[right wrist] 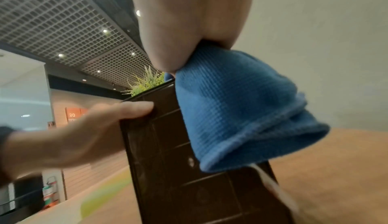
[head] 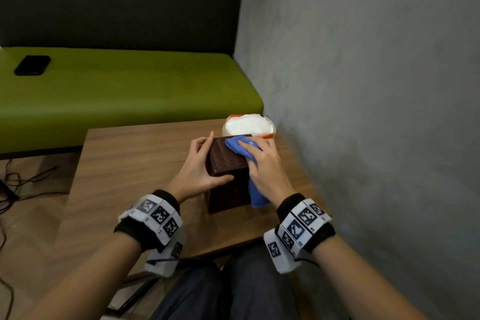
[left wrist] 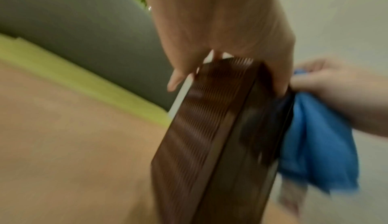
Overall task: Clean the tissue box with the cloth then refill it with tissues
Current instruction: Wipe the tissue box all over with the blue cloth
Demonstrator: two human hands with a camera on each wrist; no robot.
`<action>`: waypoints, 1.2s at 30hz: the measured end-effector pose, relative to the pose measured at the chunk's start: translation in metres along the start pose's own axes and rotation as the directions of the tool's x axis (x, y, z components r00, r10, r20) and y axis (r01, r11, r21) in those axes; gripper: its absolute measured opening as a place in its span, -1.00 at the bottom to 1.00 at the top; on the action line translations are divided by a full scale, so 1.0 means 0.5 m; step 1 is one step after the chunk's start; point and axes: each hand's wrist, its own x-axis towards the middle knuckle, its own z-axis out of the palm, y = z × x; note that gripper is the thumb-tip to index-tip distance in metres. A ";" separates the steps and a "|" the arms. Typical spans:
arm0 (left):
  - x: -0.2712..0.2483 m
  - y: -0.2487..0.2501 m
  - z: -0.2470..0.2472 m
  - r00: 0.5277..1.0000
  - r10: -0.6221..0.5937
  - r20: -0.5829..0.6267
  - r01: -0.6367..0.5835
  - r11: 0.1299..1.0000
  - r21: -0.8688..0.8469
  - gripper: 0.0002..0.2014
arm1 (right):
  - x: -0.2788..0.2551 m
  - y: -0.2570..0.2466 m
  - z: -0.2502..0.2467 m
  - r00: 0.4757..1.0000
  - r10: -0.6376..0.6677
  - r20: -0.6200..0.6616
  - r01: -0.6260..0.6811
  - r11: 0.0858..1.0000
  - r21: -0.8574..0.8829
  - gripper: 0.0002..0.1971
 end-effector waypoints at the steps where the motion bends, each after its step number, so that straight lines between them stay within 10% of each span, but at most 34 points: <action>1: 0.013 0.017 -0.018 0.994 -0.037 0.103 0.019 0.985 0.173 0.23 | 0.000 0.009 -0.002 1.000 0.020 -0.015 -0.020 0.999 0.040 -0.62; 6: 0.088 0.117 0.012 0.957 -0.133 0.259 -0.059 0.784 0.619 -0.03 | 0.005 -0.007 0.014 0.978 0.158 -0.138 -0.099 0.929 0.357 -0.66; 19: 0.047 0.056 0.019 0.985 0.086 -0.152 -0.085 0.996 0.011 0.19 | 0.038 0.038 -0.010 0.911 0.372 -0.179 -0.304 0.897 0.321 -0.78; 25: -0.007 0.010 0.048 0.952 0.089 -0.292 -0.114 0.991 -0.069 0.02 | -0.022 0.003 0.022 0.998 -0.018 -0.053 0.027 0.983 0.182 -0.62; 30: -0.016 0.016 0.053 0.946 0.119 -0.301 -0.134 0.990 -0.031 0.00 | -0.004 0.070 0.013 0.971 0.224 -0.089 -0.202 0.958 0.205 -0.69; 36: 0.003 0.021 0.051 0.946 0.136 -0.295 -0.152 0.988 -0.032 0.01 | -0.004 0.021 0.015 0.997 0.050 -0.066 -0.036 0.980 0.196 -0.64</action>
